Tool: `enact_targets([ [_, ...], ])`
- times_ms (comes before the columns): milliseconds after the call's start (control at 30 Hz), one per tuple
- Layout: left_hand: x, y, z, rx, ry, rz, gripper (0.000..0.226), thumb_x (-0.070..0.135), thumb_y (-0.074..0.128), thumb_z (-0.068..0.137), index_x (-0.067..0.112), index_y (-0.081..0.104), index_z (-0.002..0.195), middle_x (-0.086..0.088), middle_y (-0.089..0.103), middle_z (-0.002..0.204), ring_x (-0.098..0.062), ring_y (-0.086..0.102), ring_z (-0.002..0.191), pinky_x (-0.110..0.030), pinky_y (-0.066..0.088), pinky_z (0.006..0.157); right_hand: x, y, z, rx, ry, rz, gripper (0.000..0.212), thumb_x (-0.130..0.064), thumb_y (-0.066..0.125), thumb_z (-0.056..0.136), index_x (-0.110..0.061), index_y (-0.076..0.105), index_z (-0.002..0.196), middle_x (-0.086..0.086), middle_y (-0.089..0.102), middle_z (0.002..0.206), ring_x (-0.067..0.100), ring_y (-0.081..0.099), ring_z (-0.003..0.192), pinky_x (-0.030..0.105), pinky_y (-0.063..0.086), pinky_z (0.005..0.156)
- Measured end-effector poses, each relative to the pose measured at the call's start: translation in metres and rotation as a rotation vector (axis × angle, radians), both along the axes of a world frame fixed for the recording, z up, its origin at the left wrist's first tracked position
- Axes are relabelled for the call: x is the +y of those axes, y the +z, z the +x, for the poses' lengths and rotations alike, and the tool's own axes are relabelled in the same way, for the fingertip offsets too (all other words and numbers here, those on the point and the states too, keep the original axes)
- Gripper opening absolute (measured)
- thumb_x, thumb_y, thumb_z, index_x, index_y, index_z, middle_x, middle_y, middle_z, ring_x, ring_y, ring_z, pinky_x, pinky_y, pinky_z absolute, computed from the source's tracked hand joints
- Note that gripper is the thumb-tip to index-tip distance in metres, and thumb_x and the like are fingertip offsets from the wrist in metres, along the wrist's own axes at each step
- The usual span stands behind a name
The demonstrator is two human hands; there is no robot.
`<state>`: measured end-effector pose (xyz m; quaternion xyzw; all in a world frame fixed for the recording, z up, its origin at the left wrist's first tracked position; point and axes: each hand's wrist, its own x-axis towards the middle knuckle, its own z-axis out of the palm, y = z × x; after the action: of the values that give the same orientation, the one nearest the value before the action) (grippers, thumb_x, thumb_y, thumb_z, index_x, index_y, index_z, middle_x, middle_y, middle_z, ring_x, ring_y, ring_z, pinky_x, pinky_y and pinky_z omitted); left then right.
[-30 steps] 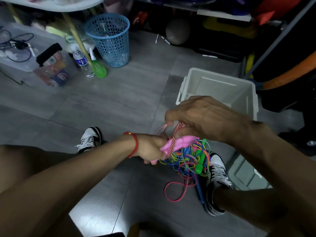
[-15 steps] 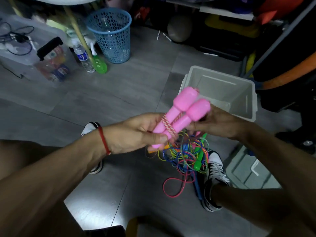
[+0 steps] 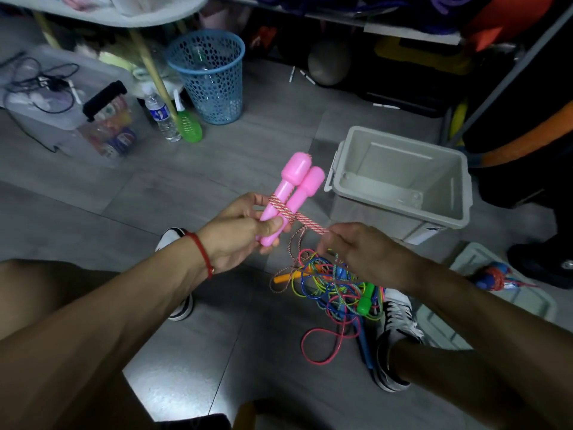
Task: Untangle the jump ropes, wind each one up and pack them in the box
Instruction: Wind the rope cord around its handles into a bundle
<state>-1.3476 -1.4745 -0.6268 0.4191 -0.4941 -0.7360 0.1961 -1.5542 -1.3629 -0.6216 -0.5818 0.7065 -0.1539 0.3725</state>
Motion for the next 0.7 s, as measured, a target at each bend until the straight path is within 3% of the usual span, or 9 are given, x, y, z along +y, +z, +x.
enact_targets([
  [100,-0.010,-0.005,0.002,-0.071,0.099,0.027,0.039,-0.004,0.058,0.094,-0.010,0.041,0.129,-0.021,0.065,0.083,-0.021,0.053,0.050,-0.026,0.037,0.046,0.010,0.008,0.007,0.365,0.160,-0.083,0.009,-0.031,0.041,0.105,-0.023,0.042,0.106,0.002,0.056,0.079,0.033,0.062,0.083,0.040,0.047,0.070],
  [200,-0.012,-0.008,0.002,-0.133,0.112,0.000,0.031,-0.003,0.059,0.095,-0.003,0.044,0.122,-0.021,0.066,0.084,-0.021,0.054,0.052,-0.027,0.041,0.048,0.018,0.021,0.007,0.562,0.274,-0.183,0.015,-0.029,0.040,0.102,-0.027,0.043,0.116,0.000,0.058,0.096,0.032,0.062,0.091,0.035,0.041,0.070],
  [267,-0.008,-0.010,-0.002,-0.194,0.070,-0.041,0.025,0.001,0.060,0.096,0.007,0.045,0.115,-0.016,0.067,0.087,-0.017,0.057,0.058,-0.029,0.048,0.051,0.018,0.027,0.003,0.603,0.369,-0.294,0.014,-0.030,0.037,0.096,-0.027,0.046,0.107,-0.003,0.053,0.103,0.029,0.061,0.092,0.040,0.048,0.076],
  [367,-0.004,-0.011,-0.008,-0.250,0.052,-0.082,0.025,0.003,0.060,0.096,0.011,0.043,0.112,-0.013,0.065,0.092,-0.013,0.058,0.063,-0.029,0.055,0.052,0.016,0.033,0.002,0.607,0.468,-0.341,0.014,-0.028,0.036,0.094,-0.022,0.048,0.096,0.000,0.051,0.094,0.030,0.060,0.088,0.048,0.050,0.076],
  [533,-0.006,-0.008,-0.010,-0.278,-0.014,-0.080,0.019,0.001,0.064,0.094,0.001,0.051,0.108,-0.018,0.065,0.088,-0.016,0.054,0.055,-0.027,0.052,0.049,0.016,0.052,-0.001,0.758,0.494,-0.419,0.016,-0.020,0.066,0.090,-0.018,0.055,0.102,0.001,0.057,0.086,0.031,0.064,0.072,0.041,0.051,0.059],
  [600,-0.003,-0.007,-0.014,-0.290,-0.083,-0.063,0.014,0.002,0.066,0.092,-0.003,0.059,0.103,-0.018,0.066,0.085,-0.018,0.052,0.054,-0.026,0.049,0.048,0.014,0.061,-0.005,0.801,0.533,-0.492,0.018,-0.011,0.065,0.086,-0.019,0.056,0.100,0.001,0.057,0.081,0.031,0.062,0.066,0.039,0.047,0.051],
  [700,0.009,-0.007,-0.021,-0.375,-0.232,-0.111,0.009,0.000,0.067,0.090,-0.006,0.065,0.096,-0.018,0.067,0.081,-0.017,0.050,0.051,-0.026,0.046,0.049,0.010,0.072,-0.006,0.832,0.685,-0.582,0.007,-0.017,0.057,0.092,-0.022,0.061,0.096,0.000,0.059,0.085,0.028,0.063,0.071,0.037,0.044,0.053],
])
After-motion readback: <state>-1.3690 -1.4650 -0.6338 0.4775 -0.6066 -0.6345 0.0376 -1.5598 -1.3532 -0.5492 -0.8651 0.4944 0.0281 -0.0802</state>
